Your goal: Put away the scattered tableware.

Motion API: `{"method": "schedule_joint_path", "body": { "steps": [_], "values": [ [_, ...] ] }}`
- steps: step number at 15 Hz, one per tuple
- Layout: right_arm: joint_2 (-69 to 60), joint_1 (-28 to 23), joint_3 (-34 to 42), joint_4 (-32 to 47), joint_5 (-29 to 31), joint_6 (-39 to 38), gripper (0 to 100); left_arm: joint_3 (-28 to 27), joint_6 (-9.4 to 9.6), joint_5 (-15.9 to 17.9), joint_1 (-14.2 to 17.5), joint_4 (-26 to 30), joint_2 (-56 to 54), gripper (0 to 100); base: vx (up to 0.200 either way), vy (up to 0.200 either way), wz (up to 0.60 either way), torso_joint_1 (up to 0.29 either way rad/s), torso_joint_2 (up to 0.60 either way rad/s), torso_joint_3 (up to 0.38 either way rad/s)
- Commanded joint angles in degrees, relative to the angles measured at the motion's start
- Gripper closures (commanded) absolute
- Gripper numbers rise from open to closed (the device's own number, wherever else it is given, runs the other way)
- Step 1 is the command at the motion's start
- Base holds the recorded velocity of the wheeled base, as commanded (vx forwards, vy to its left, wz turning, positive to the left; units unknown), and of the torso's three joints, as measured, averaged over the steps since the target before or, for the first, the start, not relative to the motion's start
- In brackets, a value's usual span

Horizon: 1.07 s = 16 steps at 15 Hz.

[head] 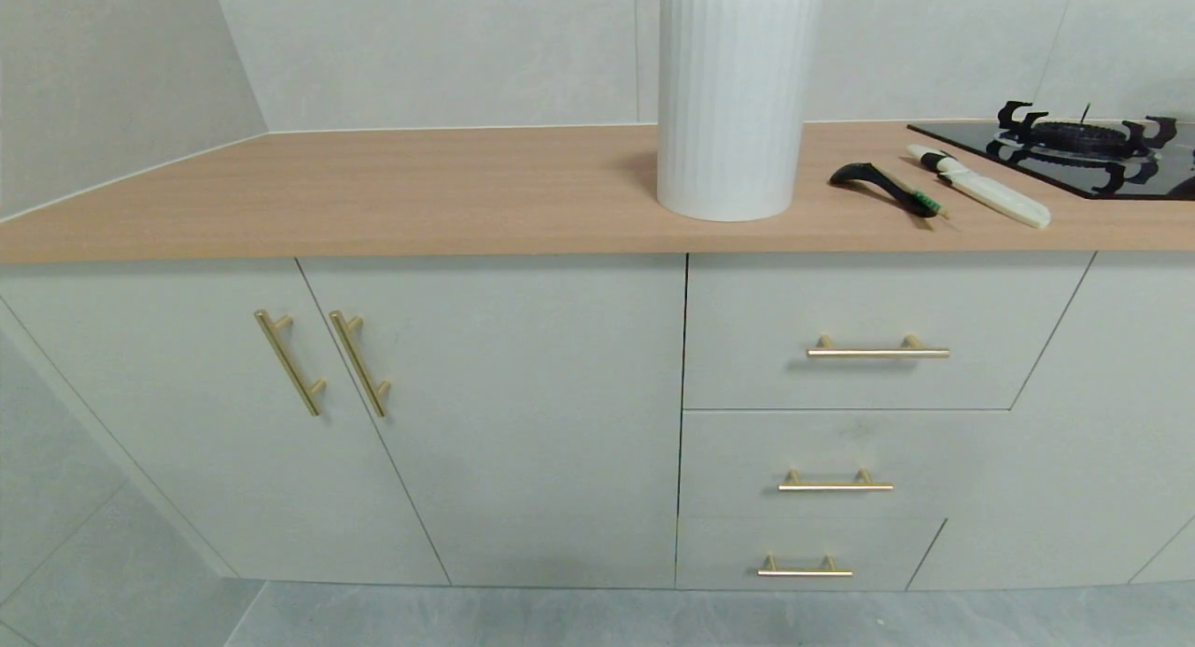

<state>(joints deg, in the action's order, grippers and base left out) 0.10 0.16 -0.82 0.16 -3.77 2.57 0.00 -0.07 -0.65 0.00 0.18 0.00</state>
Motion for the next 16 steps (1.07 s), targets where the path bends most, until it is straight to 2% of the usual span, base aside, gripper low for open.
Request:
{"method": "schedule_joint_path", "body": {
  "steps": [1, 5, 7, 8, 9, 10, 12, 16],
  "values": [
    [7.3, 1.2, -11.4, 0.1, -1.3, -1.3, 0, 0.0, -0.01, -0.1, 0.0, 0.0, 0.0, 0, 0.0, 0.0, 0.0, 0.0, 0.0, 0.0],
    [35.5, 3.4, -20.9, -0.2, -3.8, -0.5, 0, 0.0, -0.01, 0.0, 0.0, 0.0, 0.0, 0, 0.0, 0.0, 0.0, 0.0, 0.0, 0.0],
    [43.2, 4.1, -22.4, -0.6, -4.7, -0.1, 0, 0.0, -0.01, -0.1, 0.0, 0.0, 0.1, 0, 0.0, 0.0, 0.0, 0.0, 0.0, 0.0],
    [57.6, 5.9, -24.5, -4.6, -4.6, -0.1, 0, 0.0, -0.01, -0.1, 0.0, 0.0, 0.0, 0, 0.0, 0.0, 0.0, 0.0, 0.0, 0.0],
    [60.8, 6.1, -24.8, -6.2, -4.5, -0.1, 0, 0.0, -0.01, -0.1, 0.0, 0.0, 0.1, 0, 0.0, 0.0, 0.0, 0.0, 0.0, 0.0],
    [71.2, 6.7, -26.1, -12.3, -4.1, -0.1, 0, 0.0, -0.01, -0.1, 0.0, 0.0, 0.1, 0, 0.0, 0.0, 0.0, 0.0, 0.0, 0.0],
    [81.6, 7.3, -28.3, -16.9, -3.8, 0.0, 0, 0.0, -0.01, -0.1, 0.0, 0.0, 0.0, 0, 0.0, 0.0, 0.0, 0.0, 0.0, 0.0],
    [97.3, 7.8, -34.7, -21.1, -3.9, 0.2, 0, 0.0, -0.01, -0.1, 0.0, 0.0, 0.0, 0, 0.0, 0.0, 0.0, 0.0, 0.0, 0.0]
  ]
}}
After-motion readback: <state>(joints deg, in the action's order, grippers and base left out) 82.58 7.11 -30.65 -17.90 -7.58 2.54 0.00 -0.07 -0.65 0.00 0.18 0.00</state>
